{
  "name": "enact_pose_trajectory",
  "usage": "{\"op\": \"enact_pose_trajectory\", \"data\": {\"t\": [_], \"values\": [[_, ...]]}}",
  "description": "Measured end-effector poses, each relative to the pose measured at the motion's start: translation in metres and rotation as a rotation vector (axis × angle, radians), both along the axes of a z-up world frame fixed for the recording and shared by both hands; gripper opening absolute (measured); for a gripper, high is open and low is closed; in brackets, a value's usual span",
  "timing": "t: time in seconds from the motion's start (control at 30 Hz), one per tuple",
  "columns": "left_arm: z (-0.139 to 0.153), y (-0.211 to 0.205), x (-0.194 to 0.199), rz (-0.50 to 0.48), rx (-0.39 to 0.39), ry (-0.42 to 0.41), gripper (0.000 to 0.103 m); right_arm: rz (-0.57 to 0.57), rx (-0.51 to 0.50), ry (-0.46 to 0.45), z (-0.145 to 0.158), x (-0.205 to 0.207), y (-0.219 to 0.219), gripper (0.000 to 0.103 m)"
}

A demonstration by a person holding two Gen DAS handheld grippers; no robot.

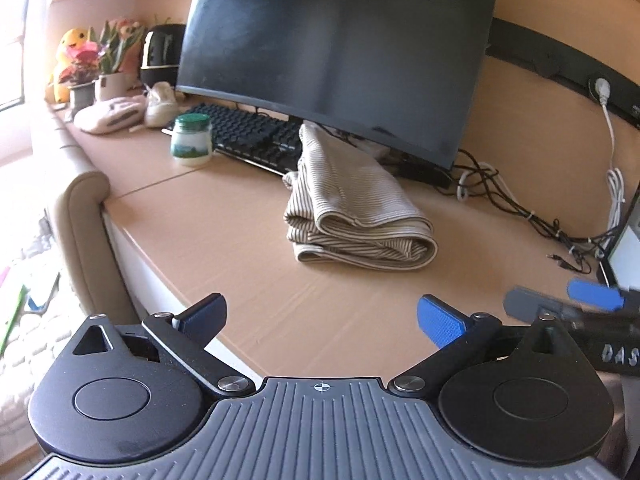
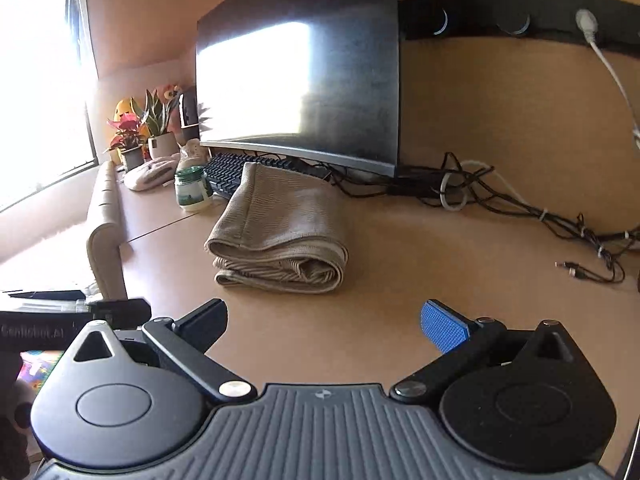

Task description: Fold clothes

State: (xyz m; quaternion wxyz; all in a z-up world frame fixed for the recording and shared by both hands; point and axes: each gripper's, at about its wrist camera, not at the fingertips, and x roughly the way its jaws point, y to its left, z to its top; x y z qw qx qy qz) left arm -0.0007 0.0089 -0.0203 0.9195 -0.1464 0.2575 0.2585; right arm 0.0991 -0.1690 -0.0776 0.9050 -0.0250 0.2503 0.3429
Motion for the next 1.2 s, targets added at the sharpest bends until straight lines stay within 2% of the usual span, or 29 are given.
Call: {"op": "enact_pose_trajectory", "data": {"t": [0.2, 0.4, 0.73, 1.2], "values": [[0.001, -0.017, -0.007, -0.006, 0.038, 0.007, 0.103, -0.002, 0.031, 0.018, -0.004, 0.001, -0.008, 0.103], [0.000, -0.018, -0.016, 0.016, 0.037, 0.011, 0.103, 0.043, 0.012, -0.027, -0.003, -0.010, 0.000, 0.103], [0.000, -0.022, -0.027, 0.030, 0.028, 0.004, 0.103, 0.038, 0.018, -0.005, -0.006, -0.010, 0.000, 0.103], [-0.001, -0.019, -0.026, 0.037, 0.021, 0.034, 0.103, 0.054, 0.019, 0.014, -0.010, -0.015, 0.003, 0.103]]}}
